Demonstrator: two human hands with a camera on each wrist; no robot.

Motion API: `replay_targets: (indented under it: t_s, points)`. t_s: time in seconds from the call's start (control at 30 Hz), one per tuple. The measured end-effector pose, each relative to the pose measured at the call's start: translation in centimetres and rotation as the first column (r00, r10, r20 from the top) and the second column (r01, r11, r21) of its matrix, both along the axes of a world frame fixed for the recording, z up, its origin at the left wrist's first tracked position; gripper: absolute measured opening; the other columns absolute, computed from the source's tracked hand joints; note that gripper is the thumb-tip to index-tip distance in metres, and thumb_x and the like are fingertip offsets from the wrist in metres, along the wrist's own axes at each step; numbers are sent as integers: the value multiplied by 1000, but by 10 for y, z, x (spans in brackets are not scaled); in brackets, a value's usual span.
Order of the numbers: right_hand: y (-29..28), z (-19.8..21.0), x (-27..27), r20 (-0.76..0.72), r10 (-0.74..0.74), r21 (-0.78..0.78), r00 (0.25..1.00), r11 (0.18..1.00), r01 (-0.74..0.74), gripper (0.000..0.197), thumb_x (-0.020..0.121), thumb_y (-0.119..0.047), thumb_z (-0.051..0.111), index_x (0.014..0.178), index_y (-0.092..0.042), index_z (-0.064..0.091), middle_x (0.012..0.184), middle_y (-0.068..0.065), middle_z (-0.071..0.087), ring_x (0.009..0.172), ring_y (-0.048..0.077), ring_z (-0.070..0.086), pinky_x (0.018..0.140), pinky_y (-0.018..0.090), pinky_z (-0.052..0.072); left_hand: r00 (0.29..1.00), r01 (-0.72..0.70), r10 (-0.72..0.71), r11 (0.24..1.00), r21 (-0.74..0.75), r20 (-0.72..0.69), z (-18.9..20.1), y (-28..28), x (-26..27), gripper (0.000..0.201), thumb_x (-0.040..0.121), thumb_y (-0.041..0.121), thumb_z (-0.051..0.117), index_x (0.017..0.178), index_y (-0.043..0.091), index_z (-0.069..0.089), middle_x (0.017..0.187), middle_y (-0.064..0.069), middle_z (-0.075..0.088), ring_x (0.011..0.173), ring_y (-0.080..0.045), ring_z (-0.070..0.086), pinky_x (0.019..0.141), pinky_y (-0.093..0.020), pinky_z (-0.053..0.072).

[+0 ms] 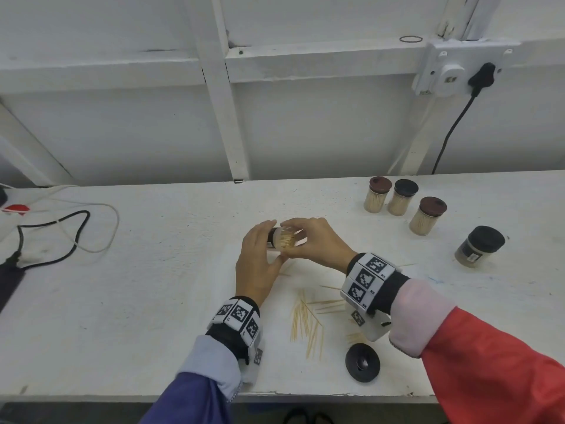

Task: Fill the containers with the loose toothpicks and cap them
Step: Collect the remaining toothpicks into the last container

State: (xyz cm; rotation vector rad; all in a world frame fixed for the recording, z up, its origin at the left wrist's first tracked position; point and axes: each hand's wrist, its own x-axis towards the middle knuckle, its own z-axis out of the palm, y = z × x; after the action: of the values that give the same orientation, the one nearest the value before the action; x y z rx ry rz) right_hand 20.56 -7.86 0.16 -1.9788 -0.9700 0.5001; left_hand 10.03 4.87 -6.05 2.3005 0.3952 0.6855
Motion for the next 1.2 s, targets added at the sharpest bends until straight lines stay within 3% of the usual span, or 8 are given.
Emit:
replay_targets:
  t_s: [0.17, 0.23, 0.3, 0.37, 0.5, 0.77, 0.97, 1.2]
  points:
    - [10, -2, 2, -292, 69, -10, 954, 997, -75, 56, 92, -28, 66, 142, -17, 43, 124, 6, 62, 110, 17, 61, 87, 33, 56, 999, -40, 40, 999, 13, 30, 14, 27, -10, 48, 79, 19, 79, 123, 19, 59, 119, 5, 63, 110, -15, 56, 93, -32, 47]
    - [14, -9, 5, -14, 116, -285, 993, 951, -115, 55, 93, -34, 63, 142, -18, 44, 129, 8, 59, 113, 19, 57, 93, 32, 49, 995, -100, 100, 990, -96, -6, 18, 38, -13, 43, 78, 19, 79, 115, 24, 59, 110, 11, 64, 101, -12, 59, 83, -20, 45]
    - [18, -17, 1, 221, 330, -572, 918, 806, -152, 51, 90, -36, 65, 136, -17, 52, 129, 6, 54, 117, 22, 52, 92, 34, 43, 986, -158, 147, 977, -146, -79, 20, 42, -15, 39, 80, 24, 78, 112, 30, 55, 102, 17, 62, 93, -7, 58, 73, -10, 38]
    - [24, -21, -7, 284, 458, -682, 843, 714, -158, 41, 89, -33, 65, 123, -13, 61, 121, 7, 54, 113, 26, 53, 83, 36, 44, 980, -169, 152, 976, -140, -127, 18, 43, -16, 38, 81, 30, 77, 111, 31, 54, 98, 18, 61, 90, -7, 57, 68, -11, 36]
    - [34, -24, -18, 361, 488, -702, 795, 703, -113, 20, 88, -15, 65, 103, -3, 67, 112, 14, 60, 96, 32, 60, 74, 34, 46, 974, -175, 145, 971, -166, -174, 9, 41, -17, 39, 80, 34, 76, 113, 30, 56, 98, 16, 64, 91, -11, 60, 73, -26, 44]
    - [35, -18, -21, 421, 558, -735, 715, 672, -92, 19, 91, -3, 46, 100, -4, 62, 97, 13, 57, 74, 27, 49, 66, 32, 38, 970, -135, 91, 973, -190, -225, 5, 38, -14, 39, 80, 37, 75, 114, 30, 57, 100, 15, 66, 94, -12, 61, 82, -34, 50]
    - [36, -20, -16, 319, 585, -792, 746, 597, -130, 10, 90, -19, 53, 94, -11, 58, 101, 7, 60, 77, 23, 51, 67, 30, 37, 964, -133, 81, 971, -198, -253, 5, 36, -13, 41, 80, 38, 75, 116, 29, 57, 102, 14, 66, 95, -12, 60, 82, -30, 48]
    - [27, 29, 24, 179, 338, -589, 924, 789, -174, 9, 88, -14, 58, 82, -20, 60, 75, -8, 66, 65, 9, 63, 60, 23, 44, 952, -182, 128, 967, -179, -277, 5, 39, -13, 41, 80, 30, 74, 116, 29, 56, 110, 12, 64, 99, -14, 60, 86, -33, 48]
